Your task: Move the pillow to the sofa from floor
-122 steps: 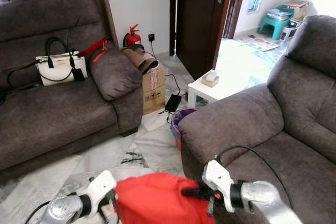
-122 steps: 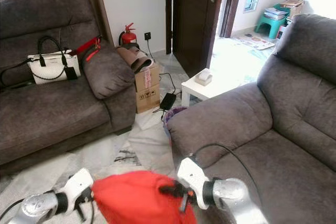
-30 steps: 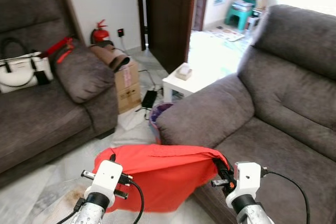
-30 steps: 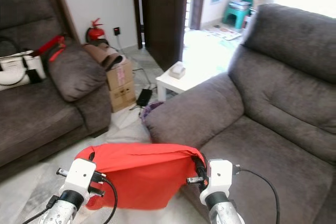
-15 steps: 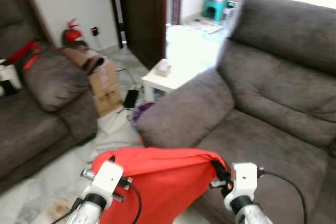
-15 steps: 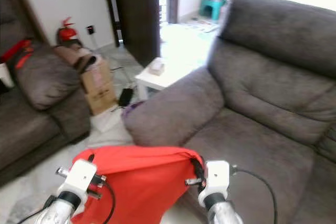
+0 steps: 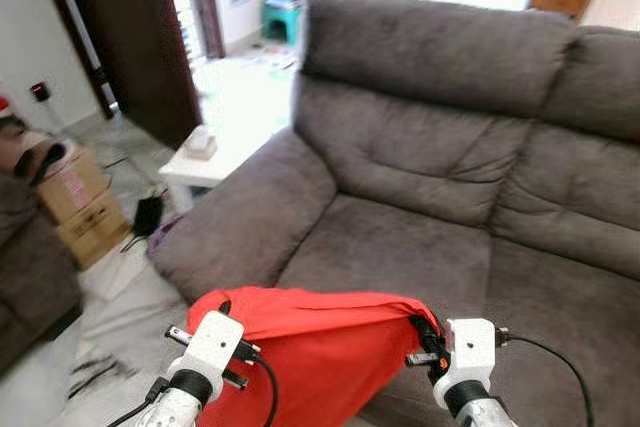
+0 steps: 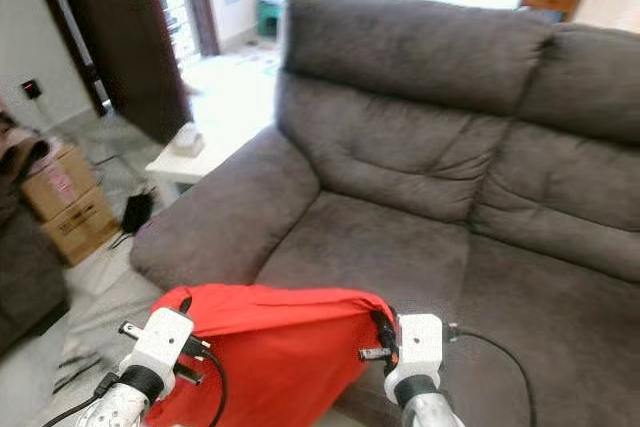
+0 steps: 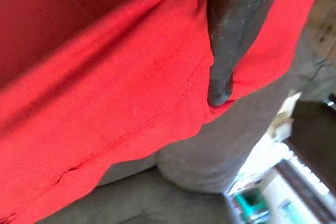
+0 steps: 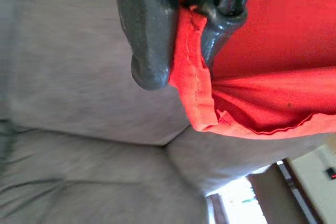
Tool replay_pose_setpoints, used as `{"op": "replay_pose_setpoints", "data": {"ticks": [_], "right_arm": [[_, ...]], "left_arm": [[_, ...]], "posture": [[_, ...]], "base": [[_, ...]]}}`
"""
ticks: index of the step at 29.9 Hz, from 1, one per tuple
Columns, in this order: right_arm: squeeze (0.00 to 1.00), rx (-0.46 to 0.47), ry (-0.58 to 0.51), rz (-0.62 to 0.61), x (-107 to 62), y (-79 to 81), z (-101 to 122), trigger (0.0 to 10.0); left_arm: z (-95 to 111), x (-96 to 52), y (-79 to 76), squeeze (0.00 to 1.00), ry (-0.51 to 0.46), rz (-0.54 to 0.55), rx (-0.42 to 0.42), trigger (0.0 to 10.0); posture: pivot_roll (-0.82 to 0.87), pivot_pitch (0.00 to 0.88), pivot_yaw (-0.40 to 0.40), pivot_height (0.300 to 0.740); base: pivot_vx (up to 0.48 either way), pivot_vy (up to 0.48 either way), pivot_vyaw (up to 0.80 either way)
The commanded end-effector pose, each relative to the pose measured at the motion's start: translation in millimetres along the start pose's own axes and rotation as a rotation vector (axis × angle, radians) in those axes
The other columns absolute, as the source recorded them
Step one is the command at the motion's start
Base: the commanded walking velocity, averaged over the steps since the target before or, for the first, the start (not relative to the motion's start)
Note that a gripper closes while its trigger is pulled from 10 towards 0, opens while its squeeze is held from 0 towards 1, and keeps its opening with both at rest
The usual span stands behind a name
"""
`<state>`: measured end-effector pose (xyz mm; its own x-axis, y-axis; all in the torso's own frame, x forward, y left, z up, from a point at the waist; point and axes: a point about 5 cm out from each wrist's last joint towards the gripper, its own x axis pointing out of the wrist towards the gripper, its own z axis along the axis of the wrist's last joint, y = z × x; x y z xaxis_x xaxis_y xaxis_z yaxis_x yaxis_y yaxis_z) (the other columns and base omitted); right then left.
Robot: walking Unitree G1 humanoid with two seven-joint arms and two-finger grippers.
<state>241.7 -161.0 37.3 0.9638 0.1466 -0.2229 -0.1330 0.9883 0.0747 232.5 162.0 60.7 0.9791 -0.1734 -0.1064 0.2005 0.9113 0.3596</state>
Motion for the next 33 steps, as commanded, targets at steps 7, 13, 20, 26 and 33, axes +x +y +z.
{"op": "replay_pose_setpoints", "data": {"ticks": [7, 13, 20, 26, 33], "right_arm": [[0.00, 0.011, -0.055, -0.231, -8.4, -43.9, 12, 10.0], [0.00, 0.010, -0.054, -0.231, -8.2, -43.9, 13, 10.0], [0.00, 0.008, -0.051, -0.233, -8.0, -45.0, 13, 10.0], [0.00, 0.026, -0.050, -0.190, -7.1, -38.7, 12, 10.0], [0.00, 0.062, -0.004, -0.192, -8.7, -34.7, 0, 10.0]], "left_arm": [[-1, -7.0, 36.2, 0.00, -0.012, 0.143, 0.008, 10.0], [-1, -7.1, 36.8, 0.00, -0.014, 0.146, 0.007, 10.0], [-1, -7.4, 36.5, 0.00, -0.013, 0.144, 0.010, 10.0], [2, -4.2, 30.7, 0.00, -0.025, 0.121, 0.013, 10.0], [11, 6.2, 15.3, 0.00, -0.067, 0.042, 0.036, 10.0]], "posture": [[0.02, 0.000, 0.029, 0.740], [0.02, 0.000, 0.029, 0.740], [0.02, 0.000, 0.023, 0.740], [0.03, 0.000, 0.023, 0.740], [0.03, 0.000, 0.027, 0.740]], "base": [[0.000, 0.000, -0.74], [0.000, 0.000, -0.74], [0.000, 0.000, -0.74], [0.000, 0.000, -0.49], [0.000, 0.000, 0.00]]}}
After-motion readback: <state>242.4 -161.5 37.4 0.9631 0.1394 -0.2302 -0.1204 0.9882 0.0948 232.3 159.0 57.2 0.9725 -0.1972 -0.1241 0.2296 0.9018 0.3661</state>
